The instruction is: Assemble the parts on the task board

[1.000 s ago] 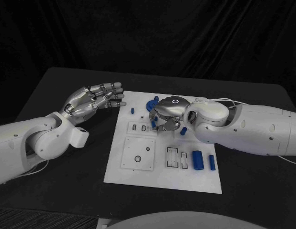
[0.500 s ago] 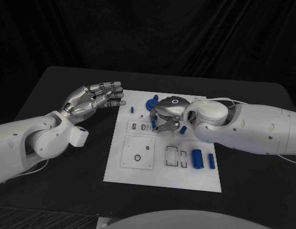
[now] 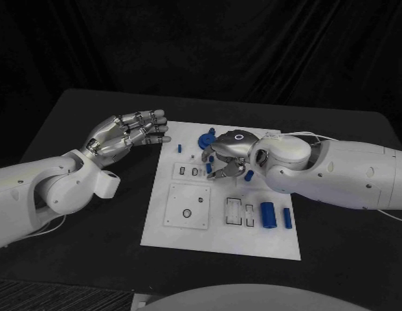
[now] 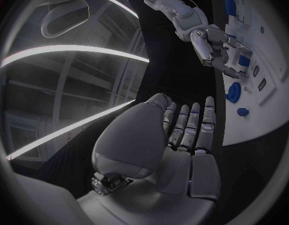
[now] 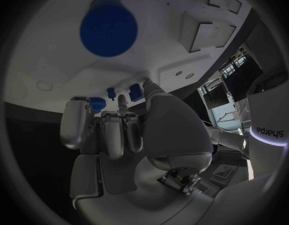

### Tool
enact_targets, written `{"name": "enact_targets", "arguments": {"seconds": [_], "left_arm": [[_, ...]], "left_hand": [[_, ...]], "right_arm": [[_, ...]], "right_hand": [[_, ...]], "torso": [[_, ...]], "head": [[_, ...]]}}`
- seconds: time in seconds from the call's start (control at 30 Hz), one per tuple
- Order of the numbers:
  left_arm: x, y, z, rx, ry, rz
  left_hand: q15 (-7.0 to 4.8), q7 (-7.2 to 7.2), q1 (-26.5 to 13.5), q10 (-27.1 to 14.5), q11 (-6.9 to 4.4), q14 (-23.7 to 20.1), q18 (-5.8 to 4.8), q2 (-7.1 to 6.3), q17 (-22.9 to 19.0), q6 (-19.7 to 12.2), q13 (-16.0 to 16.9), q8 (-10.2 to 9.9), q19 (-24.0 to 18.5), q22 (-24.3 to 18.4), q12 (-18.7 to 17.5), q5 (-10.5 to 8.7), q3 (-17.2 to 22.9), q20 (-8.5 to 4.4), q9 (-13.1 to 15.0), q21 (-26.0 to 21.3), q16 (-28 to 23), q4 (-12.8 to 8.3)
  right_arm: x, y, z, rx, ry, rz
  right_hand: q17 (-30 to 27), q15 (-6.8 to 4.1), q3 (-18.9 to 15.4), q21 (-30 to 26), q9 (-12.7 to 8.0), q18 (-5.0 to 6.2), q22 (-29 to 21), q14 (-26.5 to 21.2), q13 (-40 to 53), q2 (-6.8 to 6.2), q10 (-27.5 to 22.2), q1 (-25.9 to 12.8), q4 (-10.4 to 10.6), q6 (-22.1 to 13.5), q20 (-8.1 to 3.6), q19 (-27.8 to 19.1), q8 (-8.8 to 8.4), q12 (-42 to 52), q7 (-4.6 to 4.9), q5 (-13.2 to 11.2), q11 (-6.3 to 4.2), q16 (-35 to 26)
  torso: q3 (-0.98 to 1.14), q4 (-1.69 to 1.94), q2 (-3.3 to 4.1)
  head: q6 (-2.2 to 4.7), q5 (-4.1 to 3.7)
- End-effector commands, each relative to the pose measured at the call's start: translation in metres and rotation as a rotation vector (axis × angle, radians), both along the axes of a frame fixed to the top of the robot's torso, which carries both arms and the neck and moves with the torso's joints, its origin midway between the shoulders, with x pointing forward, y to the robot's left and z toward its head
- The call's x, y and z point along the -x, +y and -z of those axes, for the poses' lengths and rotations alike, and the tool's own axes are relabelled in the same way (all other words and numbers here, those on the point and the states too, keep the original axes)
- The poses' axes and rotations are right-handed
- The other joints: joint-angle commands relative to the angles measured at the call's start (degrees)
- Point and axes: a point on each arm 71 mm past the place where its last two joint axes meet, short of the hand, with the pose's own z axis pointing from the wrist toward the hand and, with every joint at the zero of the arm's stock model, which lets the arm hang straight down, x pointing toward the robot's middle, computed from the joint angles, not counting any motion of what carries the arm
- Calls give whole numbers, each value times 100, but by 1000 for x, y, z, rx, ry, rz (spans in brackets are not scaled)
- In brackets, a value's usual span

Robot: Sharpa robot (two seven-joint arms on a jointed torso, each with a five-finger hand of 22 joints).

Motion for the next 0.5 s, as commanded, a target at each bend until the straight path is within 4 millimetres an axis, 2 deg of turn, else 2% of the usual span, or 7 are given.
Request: {"name": "enact_targets", "arguments": {"seconds": [0.03,0.13,0.3,0.37,0.43,0.47,0.5], "left_arm": [[1,-1,0,11,-3,12],[1,0,0,9,-2,9],[2,0,0,8,0,9],[2,0,0,7,0,8],[1,0,0,6,-3,4],[1,-1,0,5,-5,0],[1,-1,0,4,-7,-4]], "left_hand": [[2,20,3,-35,-5,-48,-3,13,8,-38,9,7,-43,-9,35,-39,36,-11,4,-22,22,-11],[2,20,3,-35,-5,-48,-3,13,8,-38,9,7,-43,-9,35,-39,36,-11,4,-22,22,-11],[-1,22,-11,-54,-9,-59,-2,-25,8,-27,8,12,-48,-11,41,-49,37,-11,7,-33,26,-24],[3,18,-253,-114,-20,-97,3,-78,9,-31,11,28,-47,-19,75,-469,-59,3,10,-72,44,156],[9,15,-369,-135,-9,-108,9,-66,10,-33,15,39,-35,-21,120,-688,-107,12,11,-96,75,184],[19,14,-494,-128,14,-96,14,-50,12,-18,23,54,6,-15,187,-1036,-178,21,13,-103,122,191],[25,15,-541,-113,36,-80,15,-44,13,-3,29,65,40,-10,241,-1191,-218,25,15,-100,157,192]], "right_arm": [[2,-3,-2,-24,-26,8],[5,-4,-11,-81,-70,-6],[12,-7,-34,-168,-151,-38],[16,-11,-49,-207,-198,-54],[19,-16,-65,-237,-240,-65],[20,-19,-73,-252,-264,-70],[22,-23,-80,-264,-284,-74]], "right_hand": [[1480,41,-24,-34,-19,41,972,602,1509,-17,600,-68,48,-11,7,-15,-35,21,3,-33,53,-27],[1490,38,-74,-20,-86,37,981,607,1509,-113,600,-146,273,59,4,5,-67,21,0,-229,49,-12],[1510,32,-145,43,-150,22,1002,617,1509,-240,600,-277,448,90,0,44,-108,21,0,-373,49,15],[1510,31,-172,70,-168,17,1010,617,1509,-291,600,-325,453,84,-4,58,-124,21,2,-390,47,15],[1510,25,-233,157,-185,-2,1035,617,1509,-357,600,-449,462,117,-12,98,-127,21,6,-401,44,15],[1510,24,-255,190,-190,-9,1045,617,1509,-364,600,-503,464,143,-14,113,-123,21,9,-400,46,15],[1510,24,-277,222,-192,-16,1054,617,1509,-360,600,-548,465,171,-16,128,-114,21,10,-400,46,15]], "torso": [[2,5,2],[1,0,-1],[2,-5,-2],[6,-7,-3],[8,-10,-5],[9,-9,-5],[10,-11,-5]], "head": [[22,2],[35,46],[36,54],[51,49],[64,60],[67,64],[69,69]]}}
